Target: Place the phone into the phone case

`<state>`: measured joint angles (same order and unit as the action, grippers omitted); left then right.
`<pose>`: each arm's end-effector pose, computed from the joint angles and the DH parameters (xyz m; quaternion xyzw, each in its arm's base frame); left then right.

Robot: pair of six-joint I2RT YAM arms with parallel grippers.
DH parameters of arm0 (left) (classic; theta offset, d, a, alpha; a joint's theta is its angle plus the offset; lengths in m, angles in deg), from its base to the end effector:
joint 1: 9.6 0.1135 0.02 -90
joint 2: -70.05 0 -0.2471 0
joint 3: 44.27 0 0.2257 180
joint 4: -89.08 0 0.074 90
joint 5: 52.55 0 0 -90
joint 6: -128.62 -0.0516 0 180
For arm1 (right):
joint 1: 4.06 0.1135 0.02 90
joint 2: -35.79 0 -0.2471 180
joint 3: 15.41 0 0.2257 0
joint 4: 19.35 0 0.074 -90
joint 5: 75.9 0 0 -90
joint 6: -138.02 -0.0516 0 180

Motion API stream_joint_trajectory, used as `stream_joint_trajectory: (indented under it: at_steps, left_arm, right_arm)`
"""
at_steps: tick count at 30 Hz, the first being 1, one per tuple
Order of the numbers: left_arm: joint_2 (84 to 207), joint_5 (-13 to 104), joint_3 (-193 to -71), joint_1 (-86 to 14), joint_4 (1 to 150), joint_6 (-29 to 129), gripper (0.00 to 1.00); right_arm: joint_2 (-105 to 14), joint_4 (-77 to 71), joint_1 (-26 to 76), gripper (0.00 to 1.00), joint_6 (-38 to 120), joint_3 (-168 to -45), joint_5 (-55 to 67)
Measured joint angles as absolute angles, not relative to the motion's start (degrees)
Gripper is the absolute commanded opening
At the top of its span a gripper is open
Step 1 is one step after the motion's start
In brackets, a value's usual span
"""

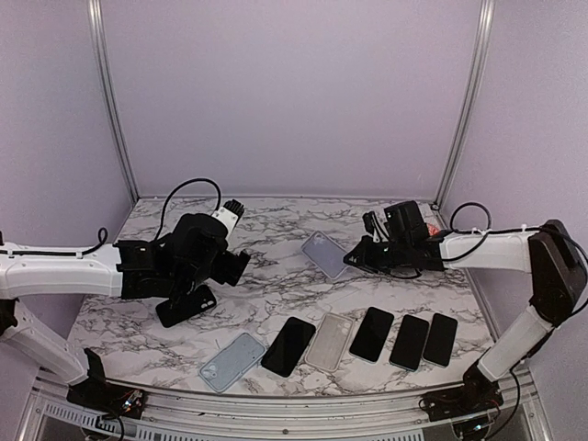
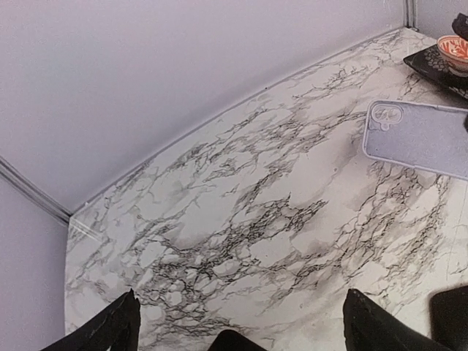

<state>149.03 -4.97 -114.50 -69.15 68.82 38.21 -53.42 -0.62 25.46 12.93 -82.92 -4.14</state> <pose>0.1789 -0.2357 0.2673 0.2424 0.7876 0.0377 0.5653 0.2704 0.1717 0.1974 -0.0228 0.8986 0.3428 0.2729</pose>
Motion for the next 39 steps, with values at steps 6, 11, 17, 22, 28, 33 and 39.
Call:
stream_joint_trajectory:
  at_steps: [6, 11, 17, 22, 28, 33, 39]
  left_arm:
    - [149.2, -1.6, -112.2, -68.8, 68.2, 48.0, 0.97]
    - [149.2, -0.6, -110.9, -68.4, 68.3, 50.5, 0.97]
    - [149.2, 0.0, -109.5, -67.3, 68.5, 50.9, 0.97]
    - [149.2, 0.4, -109.2, -66.9, 68.7, 50.9, 0.97]
    - [149.5, 0.8, -109.2, -66.9, 69.4, 50.3, 0.97]
    - [151.9, 1.0, -109.2, -66.9, 69.7, 49.4, 0.98]
    - [153.7, 2.1, -109.2, -66.8, 70.4, 48.0, 0.98]
  right_arm:
    - [-55.9, -11.2, 26.2, 0.00, -5.4, -76.5, 2.1]
    - [-59.3, -15.5, 26.6, 0.00, -14.5, -75.1, 4.2]
    - [-63.0, -15.2, 27.1, 0.43, -16.7, -75.8, 3.4]
    - [-62.7, -7.0, 27.5, 0.63, -10.0, -79.9, 3.6]
    - [-60.2, 17.1, 33.3, 0.82, 4.8, -95.8, 17.9]
    - [-55.3, 33.0, 38.6, 0.84, 6.6, -92.8, 24.2]
    - [-53.9, 41.7, 38.3, 0.83, 3.9, -85.7, 24.7]
